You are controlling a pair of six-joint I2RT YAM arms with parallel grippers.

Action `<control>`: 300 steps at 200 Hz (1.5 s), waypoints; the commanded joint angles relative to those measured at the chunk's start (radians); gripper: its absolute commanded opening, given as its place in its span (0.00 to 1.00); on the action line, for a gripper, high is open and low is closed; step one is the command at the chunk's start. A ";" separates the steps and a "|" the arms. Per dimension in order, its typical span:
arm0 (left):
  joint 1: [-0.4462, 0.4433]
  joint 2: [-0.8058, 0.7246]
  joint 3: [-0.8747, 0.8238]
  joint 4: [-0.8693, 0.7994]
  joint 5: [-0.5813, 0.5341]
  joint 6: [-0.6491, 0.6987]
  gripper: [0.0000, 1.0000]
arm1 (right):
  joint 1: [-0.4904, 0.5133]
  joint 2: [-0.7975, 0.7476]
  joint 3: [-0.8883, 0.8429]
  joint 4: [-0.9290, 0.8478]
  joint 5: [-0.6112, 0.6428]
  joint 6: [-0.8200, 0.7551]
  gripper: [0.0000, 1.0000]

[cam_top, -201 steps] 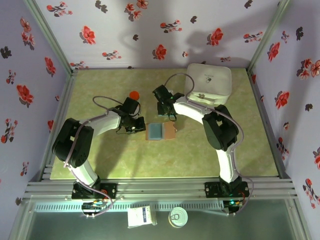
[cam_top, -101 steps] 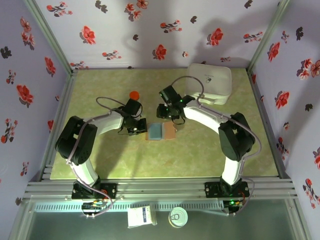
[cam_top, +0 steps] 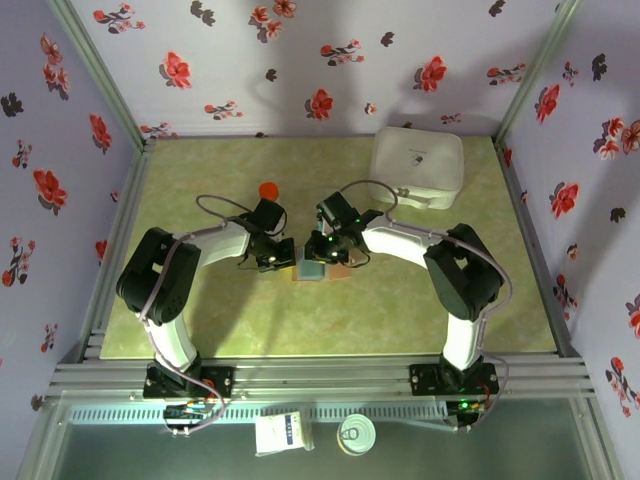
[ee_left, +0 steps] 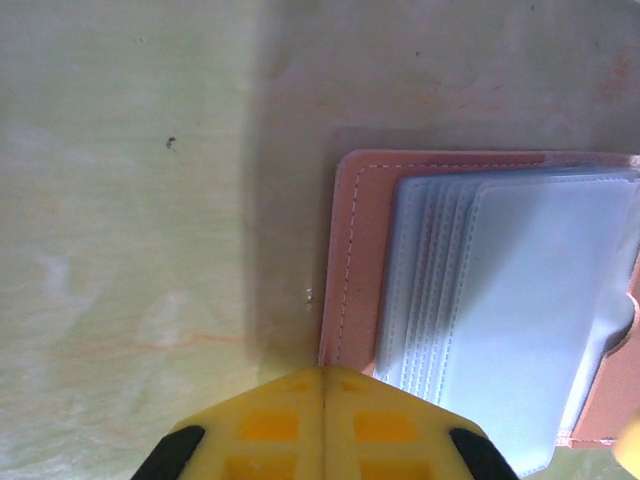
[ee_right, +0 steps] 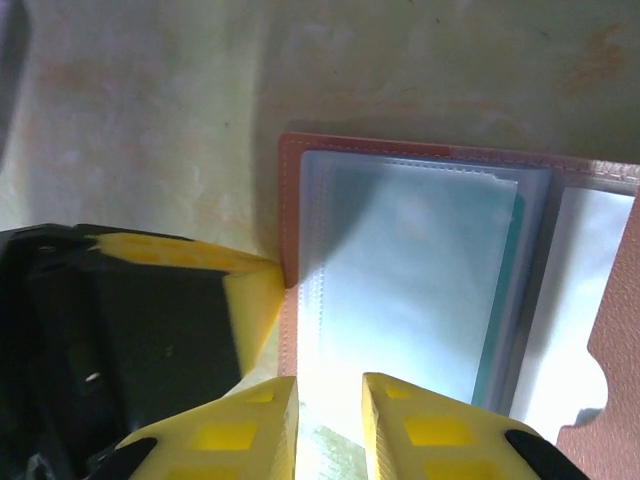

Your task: Take the credit cards out of the card holder

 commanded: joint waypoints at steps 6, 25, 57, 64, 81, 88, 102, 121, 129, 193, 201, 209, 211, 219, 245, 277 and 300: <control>-0.005 0.025 0.017 -0.035 -0.012 0.019 0.03 | 0.005 0.048 0.029 -0.023 0.009 -0.020 0.24; -0.005 0.025 0.018 -0.043 -0.026 0.023 0.03 | 0.004 0.052 0.028 -0.043 0.035 -0.028 0.25; -0.003 0.029 0.015 -0.047 -0.033 0.022 0.03 | -0.007 0.045 0.005 -0.041 0.065 -0.033 0.25; -0.004 0.029 0.014 -0.048 -0.034 0.023 0.03 | -0.011 0.042 -0.002 -0.039 0.065 -0.032 0.25; -0.002 0.032 0.017 -0.050 -0.037 0.026 0.03 | -0.021 0.027 -0.015 -0.028 0.058 -0.034 0.25; -0.002 0.032 0.019 -0.053 -0.039 0.027 0.03 | -0.026 0.021 -0.025 -0.021 0.053 -0.034 0.25; -0.001 0.034 0.023 -0.054 -0.040 0.027 0.03 | -0.038 0.013 -0.039 -0.010 0.041 -0.034 0.24; 0.000 0.035 0.029 -0.057 -0.040 0.025 0.02 | -0.058 0.004 -0.064 0.018 0.010 -0.026 0.23; -0.001 0.034 0.029 -0.060 -0.039 0.026 0.02 | -0.064 -0.001 -0.072 0.027 -0.001 -0.026 0.23; 0.001 0.012 0.041 -0.071 -0.042 0.022 0.02 | -0.100 -0.013 -0.128 0.093 -0.051 -0.017 0.18; 0.000 0.001 0.048 -0.074 -0.043 0.021 0.02 | -0.103 -0.014 -0.134 0.100 -0.053 -0.016 0.17; 0.001 -0.013 0.052 -0.078 -0.044 0.017 0.03 | -0.105 -0.013 -0.139 0.104 -0.056 -0.014 0.16; 0.001 -0.017 0.055 -0.080 -0.044 0.016 0.03 | -0.105 -0.013 -0.140 0.105 -0.056 -0.014 0.16; 0.001 -0.031 0.061 -0.082 -0.038 0.010 0.04 | -0.105 -0.014 -0.143 0.110 -0.061 -0.013 0.16; -0.011 -0.071 0.080 -0.067 -0.006 -0.014 0.12 | -0.108 -0.015 -0.154 0.122 -0.066 -0.011 0.15; -0.028 -0.061 0.093 -0.001 0.071 -0.056 0.22 | -0.109 -0.017 -0.168 0.143 -0.073 -0.005 0.15; -0.033 -0.025 0.106 0.028 0.093 -0.071 0.28 | -0.111 -0.021 -0.176 0.149 -0.074 -0.003 0.15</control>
